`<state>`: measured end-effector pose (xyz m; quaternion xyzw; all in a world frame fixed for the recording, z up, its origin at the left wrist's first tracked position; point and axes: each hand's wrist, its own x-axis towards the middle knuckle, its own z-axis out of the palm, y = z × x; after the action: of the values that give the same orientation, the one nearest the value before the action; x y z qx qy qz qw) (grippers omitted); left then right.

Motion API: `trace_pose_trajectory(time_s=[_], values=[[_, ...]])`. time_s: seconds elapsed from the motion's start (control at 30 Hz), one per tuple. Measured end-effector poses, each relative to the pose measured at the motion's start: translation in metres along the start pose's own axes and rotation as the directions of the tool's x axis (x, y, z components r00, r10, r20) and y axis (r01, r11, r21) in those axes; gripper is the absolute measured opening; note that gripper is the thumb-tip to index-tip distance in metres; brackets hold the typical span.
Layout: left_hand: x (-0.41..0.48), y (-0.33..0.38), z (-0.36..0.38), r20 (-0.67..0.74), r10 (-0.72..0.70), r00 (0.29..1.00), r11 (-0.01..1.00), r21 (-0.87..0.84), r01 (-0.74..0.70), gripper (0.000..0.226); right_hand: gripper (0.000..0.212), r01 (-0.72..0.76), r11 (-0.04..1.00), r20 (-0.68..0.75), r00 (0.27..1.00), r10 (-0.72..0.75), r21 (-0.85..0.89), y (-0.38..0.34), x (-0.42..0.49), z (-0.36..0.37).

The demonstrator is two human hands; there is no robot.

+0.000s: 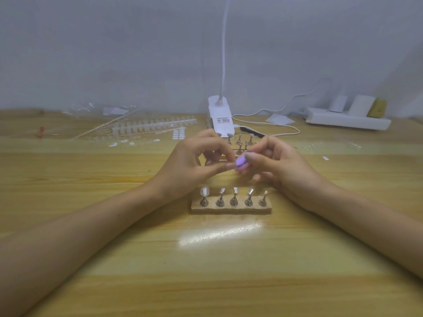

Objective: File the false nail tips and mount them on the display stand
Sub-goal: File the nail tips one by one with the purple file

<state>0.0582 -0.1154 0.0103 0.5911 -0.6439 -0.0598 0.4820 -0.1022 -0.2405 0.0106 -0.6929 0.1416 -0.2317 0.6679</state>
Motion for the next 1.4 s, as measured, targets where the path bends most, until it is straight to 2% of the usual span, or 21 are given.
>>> trace_pose_trajectory(time_s=[0.13,0.2,0.33,0.43,0.53,0.63,0.77,0.87,0.97,1.07,1.17,1.3,1.4], values=[[-0.0002,-0.0001,-0.0001,-0.016,-0.006,1.0,1.0,-0.01,0.006,0.006,0.026,0.003,0.998,0.085,0.996,0.003,-0.064,-0.0004,-0.0007,0.0024],[0.0001,-0.0004,-0.0004,-0.013,0.0,1.0,1.0,-0.007,0.0,0.005,0.025,0.007,1.0,0.006,1.0,-0.007,0.002,0.0004,-0.0001,0.0005],[-0.0002,-0.0007,-0.0006,-0.008,-0.003,1.0,1.0,-0.007,0.003,0.006,0.027,0.007,0.998,0.061,0.998,-0.004,-0.057,0.0,-0.0002,0.0023],[0.0001,-0.0008,-0.0001,-0.006,-0.005,1.0,1.0,-0.011,0.005,0.006,0.025,0.017,1.0,-0.007,1.0,-0.017,0.004,0.0005,-0.0013,0.0009],[-0.0001,-0.0009,-0.0006,-0.013,-0.009,1.0,1.0,-0.01,0.009,0.005,0.021,0.022,0.995,0.102,0.995,-0.012,-0.097,0.0003,-0.0016,0.0036],[-0.0002,-0.0002,-0.0003,0.006,-0.004,1.0,1.0,-0.005,0.004,0.006,0.025,0.017,1.0,-0.015,1.0,-0.017,-0.004,0.0003,-0.0011,0.0005],[0.0003,-0.0003,0.0004,0.0,-0.006,1.0,1.0,0.009,0.006,0.006,0.027,-0.009,0.995,0.097,0.995,0.018,-0.095,-0.0003,-0.0009,0.0026],[0.0003,-0.001,-0.0002,-0.006,-0.01,1.0,1.0,0.004,0.01,0.008,0.025,-0.02,1.0,0.026,0.999,0.02,-0.007,-0.0008,0.0003,0.0002],[-0.0004,-0.0005,-0.0004,0.006,-0.01,1.0,1.0,0.001,0.01,0.006,0.026,-0.024,0.997,0.101,0.994,0.032,-0.079,-0.0016,-0.0009,0.0019],[0.0002,-0.0013,-0.0007,-0.001,-0.023,1.0,1.0,-0.005,0.023,0.006,0.027,-0.018,1.0,0.006,1.0,0.018,-0.01,0.0003,-0.0004,-0.0006],[0.0003,-0.0009,-0.0006,0.018,-0.019,1.0,1.0,-0.007,0.019,0.006,0.026,-0.04,0.996,0.123,0.991,0.05,-0.081,-0.0021,0.0,0.0014],[0.0003,-0.0013,-0.0003,0.011,-0.027,1.0,1.0,-0.015,0.027,0.007,0.027,-0.043,0.999,0.019,0.999,0.043,0.0,-0.0002,0.002,-0.0017],[0.0,-0.0004,-0.0004,0.028,-0.007,1.0,1.0,0.005,0.007,0.007,0.026,-0.045,0.997,0.103,0.993,0.051,-0.068,-0.0001,0.001,-0.0002]])
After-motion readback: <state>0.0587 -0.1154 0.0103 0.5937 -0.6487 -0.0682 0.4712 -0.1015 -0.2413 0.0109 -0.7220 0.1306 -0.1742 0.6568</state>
